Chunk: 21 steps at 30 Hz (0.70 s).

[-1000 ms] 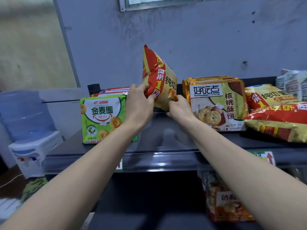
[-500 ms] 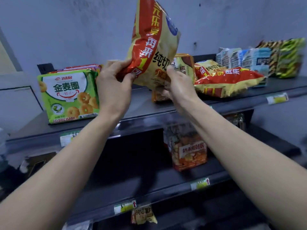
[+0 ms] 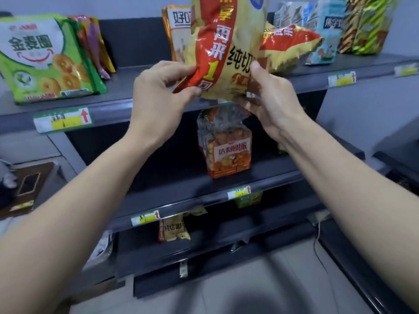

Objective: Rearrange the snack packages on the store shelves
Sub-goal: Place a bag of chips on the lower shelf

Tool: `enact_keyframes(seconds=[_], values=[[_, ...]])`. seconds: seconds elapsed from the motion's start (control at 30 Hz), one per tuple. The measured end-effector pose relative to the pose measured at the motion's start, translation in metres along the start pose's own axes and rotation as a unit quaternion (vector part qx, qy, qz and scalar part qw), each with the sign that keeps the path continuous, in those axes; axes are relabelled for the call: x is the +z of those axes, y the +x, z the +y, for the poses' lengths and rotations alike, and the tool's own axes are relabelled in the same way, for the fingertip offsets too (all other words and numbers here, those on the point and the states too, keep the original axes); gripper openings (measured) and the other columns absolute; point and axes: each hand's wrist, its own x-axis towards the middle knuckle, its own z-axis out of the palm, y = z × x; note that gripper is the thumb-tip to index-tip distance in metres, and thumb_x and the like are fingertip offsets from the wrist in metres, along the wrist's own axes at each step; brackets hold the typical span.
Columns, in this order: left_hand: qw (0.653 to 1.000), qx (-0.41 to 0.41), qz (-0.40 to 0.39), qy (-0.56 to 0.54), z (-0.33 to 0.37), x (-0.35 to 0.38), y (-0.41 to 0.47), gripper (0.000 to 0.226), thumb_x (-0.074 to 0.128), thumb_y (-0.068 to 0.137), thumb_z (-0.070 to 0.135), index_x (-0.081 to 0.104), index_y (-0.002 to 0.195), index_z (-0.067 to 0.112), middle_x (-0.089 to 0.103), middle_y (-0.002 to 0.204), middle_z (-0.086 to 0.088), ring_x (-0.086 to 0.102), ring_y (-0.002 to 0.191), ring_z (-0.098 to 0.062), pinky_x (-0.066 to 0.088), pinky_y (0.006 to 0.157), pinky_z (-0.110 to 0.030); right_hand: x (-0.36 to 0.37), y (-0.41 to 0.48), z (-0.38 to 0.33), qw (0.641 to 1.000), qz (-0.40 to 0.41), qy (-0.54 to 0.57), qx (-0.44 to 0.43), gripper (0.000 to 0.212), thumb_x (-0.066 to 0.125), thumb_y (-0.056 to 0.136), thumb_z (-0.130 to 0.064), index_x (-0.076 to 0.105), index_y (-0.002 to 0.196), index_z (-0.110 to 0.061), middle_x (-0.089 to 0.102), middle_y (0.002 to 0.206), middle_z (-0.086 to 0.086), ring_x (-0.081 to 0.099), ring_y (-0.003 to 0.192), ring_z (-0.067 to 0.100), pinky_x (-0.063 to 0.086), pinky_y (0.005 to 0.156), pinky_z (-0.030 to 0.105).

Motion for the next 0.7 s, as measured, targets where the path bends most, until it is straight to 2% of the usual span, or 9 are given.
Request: enact_keyframes(seconds=[0.13, 0.2, 0.27, 0.37, 0.43, 0.6, 0.67, 0.7], values=[[0.999, -0.027, -0.019, -0.004, 0.006, 0.018, -0.030, 0.043, 0.075, 0.075, 0.010, 0.064, 0.116, 0.014, 0.061, 0.101, 0.011, 0.060, 0.097, 0.001, 0.048, 0.091, -0.014, -0.034, -0.012, 0.017, 0.999, -0.012, -0.036, 0.017, 0.025, 0.051, 0.098, -0.027, 0.065, 0.093, -0.007, 0.072, 0.097, 0.006, 0.069, 0.086, 0.014, 0.058, 0.076, 0.033], [0.998, -0.050, -0.024, -0.012, 0.007, 0.025, -0.047, 0.044, 0.075, 0.075, 0.008, 0.062, 0.117, 0.014, 0.063, 0.104, 0.007, 0.062, 0.097, -0.001, 0.049, 0.091, -0.016, -0.049, -0.019, 0.026, 0.998, -0.024, -0.052, 0.028, 0.032, 0.053, 0.096, -0.030, 0.065, 0.101, 0.000, 0.071, 0.103, 0.012, 0.069, 0.092, 0.020, 0.057, 0.085, 0.044], [0.997, -0.073, -0.020, -0.018, 0.007, 0.032, -0.065, 0.045, 0.075, 0.074, 0.006, 0.062, 0.117, 0.011, 0.064, 0.105, 0.004, 0.062, 0.097, -0.002, 0.049, 0.090, -0.017, -0.063, -0.024, 0.036, 0.996, -0.040, -0.068, 0.038, 0.033, 0.056, 0.093, -0.033, 0.064, 0.096, 0.000, 0.071, 0.102, 0.015, 0.068, 0.091, 0.023, 0.053, 0.090, 0.050], [0.993, -0.113, -0.008, -0.023, 0.008, 0.040, -0.091, 0.046, 0.075, 0.074, 0.001, 0.060, 0.115, 0.014, 0.063, 0.099, 0.009, 0.062, 0.087, 0.008, 0.049, 0.086, -0.013, -0.077, -0.034, 0.050, 0.993, -0.069, -0.080, 0.054, 0.028, 0.057, 0.093, -0.030, 0.059, 0.076, -0.008, 0.069, 0.084, 0.005, 0.067, 0.074, 0.012, 0.058, 0.079, 0.038], [0.989, -0.146, 0.001, -0.027, 0.009, 0.044, -0.107, 0.045, 0.074, 0.074, -0.001, 0.061, 0.115, 0.009, 0.063, 0.097, 0.011, 0.062, 0.083, 0.012, 0.048, 0.083, -0.009, -0.085, -0.042, 0.059, 0.991, -0.082, -0.091, 0.060, 0.028, 0.057, 0.094, -0.028, 0.060, 0.075, -0.007, 0.069, 0.081, 0.003, 0.066, 0.072, 0.010, 0.057, 0.075, 0.032], [0.978, -0.207, 0.018, -0.021, 0.012, 0.049, -0.145, 0.039, 0.072, 0.075, -0.002, 0.065, 0.113, 0.005, 0.065, 0.098, 0.014, 0.063, 0.086, 0.010, 0.049, 0.082, -0.009, -0.101, -0.052, 0.079, 0.981, -0.125, -0.128, 0.079, 0.025, 0.062, 0.089, -0.033, 0.064, 0.085, -0.008, 0.072, 0.097, 0.006, 0.067, 0.092, 0.019, 0.055, 0.081, 0.033], [0.973, -0.231, 0.020, -0.017, 0.012, 0.050, -0.156, 0.037, 0.072, 0.076, -0.001, 0.066, 0.112, 0.006, 0.066, 0.099, 0.011, 0.063, 0.089, 0.003, 0.050, 0.085, -0.013, -0.105, -0.054, 0.085, 0.976, -0.141, -0.134, 0.093, 0.025, 0.066, 0.087, -0.032, 0.063, 0.100, -0.011, 0.070, 0.099, 0.003, 0.067, 0.093, 0.019, 0.055, 0.087, 0.036], [0.970, -0.242, 0.022, -0.016, 0.011, 0.050, -0.161, 0.037, 0.072, 0.076, -0.001, 0.066, 0.111, 0.008, 0.066, 0.099, 0.009, 0.064, 0.092, -0.001, 0.051, 0.087, -0.017, -0.106, -0.056, 0.087, 0.974, -0.151, -0.134, 0.103, 0.034, 0.067, 0.087, -0.030, 0.060, 0.112, -0.009, 0.068, 0.101, 0.001, 0.066, 0.091, 0.016, 0.054, 0.090, 0.037]])
